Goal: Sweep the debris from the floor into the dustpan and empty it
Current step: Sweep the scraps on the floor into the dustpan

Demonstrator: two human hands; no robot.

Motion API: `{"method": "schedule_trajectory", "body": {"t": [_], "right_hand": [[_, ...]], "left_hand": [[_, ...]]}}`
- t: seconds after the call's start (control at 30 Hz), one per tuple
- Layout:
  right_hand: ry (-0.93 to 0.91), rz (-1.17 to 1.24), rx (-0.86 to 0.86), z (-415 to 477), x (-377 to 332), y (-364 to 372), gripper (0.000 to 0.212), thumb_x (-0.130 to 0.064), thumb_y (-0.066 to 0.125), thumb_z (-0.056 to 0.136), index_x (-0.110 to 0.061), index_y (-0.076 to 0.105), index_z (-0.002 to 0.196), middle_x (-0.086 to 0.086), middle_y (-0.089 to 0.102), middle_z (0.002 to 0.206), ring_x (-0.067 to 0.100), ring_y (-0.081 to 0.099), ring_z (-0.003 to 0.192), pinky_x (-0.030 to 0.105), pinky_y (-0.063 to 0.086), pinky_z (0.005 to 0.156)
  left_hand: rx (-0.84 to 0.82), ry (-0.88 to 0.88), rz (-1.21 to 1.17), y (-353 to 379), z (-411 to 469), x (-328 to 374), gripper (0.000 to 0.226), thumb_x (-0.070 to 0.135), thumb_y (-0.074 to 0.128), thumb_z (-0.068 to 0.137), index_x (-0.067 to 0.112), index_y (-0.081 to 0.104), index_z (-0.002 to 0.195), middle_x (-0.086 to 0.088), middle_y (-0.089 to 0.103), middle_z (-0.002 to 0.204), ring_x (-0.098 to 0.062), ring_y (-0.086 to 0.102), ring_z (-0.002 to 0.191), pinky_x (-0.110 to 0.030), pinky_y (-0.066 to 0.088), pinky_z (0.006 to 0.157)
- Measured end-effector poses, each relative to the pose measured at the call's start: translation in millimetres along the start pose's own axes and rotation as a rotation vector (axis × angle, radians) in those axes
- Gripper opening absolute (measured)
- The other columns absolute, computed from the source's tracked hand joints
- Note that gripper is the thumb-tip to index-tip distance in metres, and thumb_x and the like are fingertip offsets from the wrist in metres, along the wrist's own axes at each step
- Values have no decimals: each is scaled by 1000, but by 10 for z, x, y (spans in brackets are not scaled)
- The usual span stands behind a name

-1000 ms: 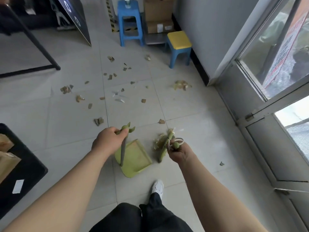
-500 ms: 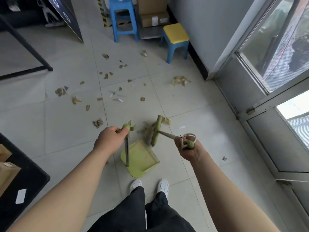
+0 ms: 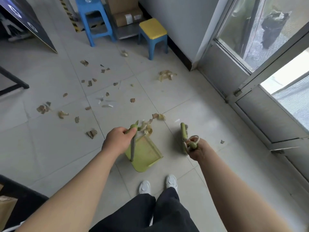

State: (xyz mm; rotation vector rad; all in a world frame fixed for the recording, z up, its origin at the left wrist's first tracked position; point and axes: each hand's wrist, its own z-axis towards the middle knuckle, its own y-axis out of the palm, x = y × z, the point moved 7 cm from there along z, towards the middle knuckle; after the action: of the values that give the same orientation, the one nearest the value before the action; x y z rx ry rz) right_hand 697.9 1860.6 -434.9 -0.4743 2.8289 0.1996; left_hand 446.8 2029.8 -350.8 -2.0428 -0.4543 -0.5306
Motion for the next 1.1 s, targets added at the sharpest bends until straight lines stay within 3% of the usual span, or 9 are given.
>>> {"method": "schedule_trajectory", "body": {"t": [0.13,0.27,0.4,0.53,0.67,0.77,0.83,0.97,1.1], "right_hand": [[-1,-31,-13,100,167,331,39,2,33,91,-19,46,61,2,37,31,13,32,19,15,43,30],[-9,-145,-90,145,307,736,38,3,27,88,-22,41,63,-1,25,31,13,22,20,11,33,28],[23,-200,-133,147,447,960,30,-6,40,92,-11,42,63,5,36,34,14,35,23,17,42,31],[29,-264,-190,132,432,999,25,-3,40,90,-9,46,67,5,43,46,11,42,36,14,42,38],[81,-150,-295,18,265,809,18,-4,35,89,2,52,82,2,48,49,6,44,31,14,45,37],[79,-136,-335,-135,191,606,17,-5,34,86,-4,50,80,-2,53,44,3,42,33,11,43,35],[54,-131,-302,-233,175,437,14,-6,37,85,-7,51,88,-2,53,47,4,44,35,12,42,36],[-38,-43,-186,-371,58,-13,18,-7,41,88,-11,46,105,3,47,61,8,42,39,14,42,35],[-93,63,-109,-389,-135,-560,26,-7,39,90,-11,49,114,4,46,60,8,41,44,16,43,33]], "left_hand": [[-31,-7,0,-60,57,-73,62,62,48,83,3,64,80,-14,71,83,-30,60,71,-36,47,66],[-23,-25,5,-161,69,-141,71,68,43,72,3,68,88,-15,71,86,-36,66,82,-45,54,76],[-22,-11,34,-214,90,-220,73,69,42,72,2,68,85,-14,71,83,-36,66,81,-44,54,75],[-5,-12,44,-258,93,-257,69,64,49,82,-3,66,84,-15,65,73,-34,61,72,-41,50,67],[-1,-15,45,-254,70,-210,65,62,51,86,-1,69,91,-19,72,89,-36,67,85,-47,55,77],[-3,7,54,-210,30,-99,65,63,51,85,1,70,90,-16,73,92,-35,66,85,-42,53,73],[-13,31,29,-156,5,-6,67,63,52,83,-3,67,84,-18,72,89,-35,64,79,-40,51,69],[-30,85,5,-16,-55,224,63,57,55,88,-4,68,86,-18,72,87,-36,66,84,-46,54,77],[-63,139,18,201,-139,476,59,57,53,90,-1,66,80,-17,71,81,-37,65,80,-46,54,75]]}}
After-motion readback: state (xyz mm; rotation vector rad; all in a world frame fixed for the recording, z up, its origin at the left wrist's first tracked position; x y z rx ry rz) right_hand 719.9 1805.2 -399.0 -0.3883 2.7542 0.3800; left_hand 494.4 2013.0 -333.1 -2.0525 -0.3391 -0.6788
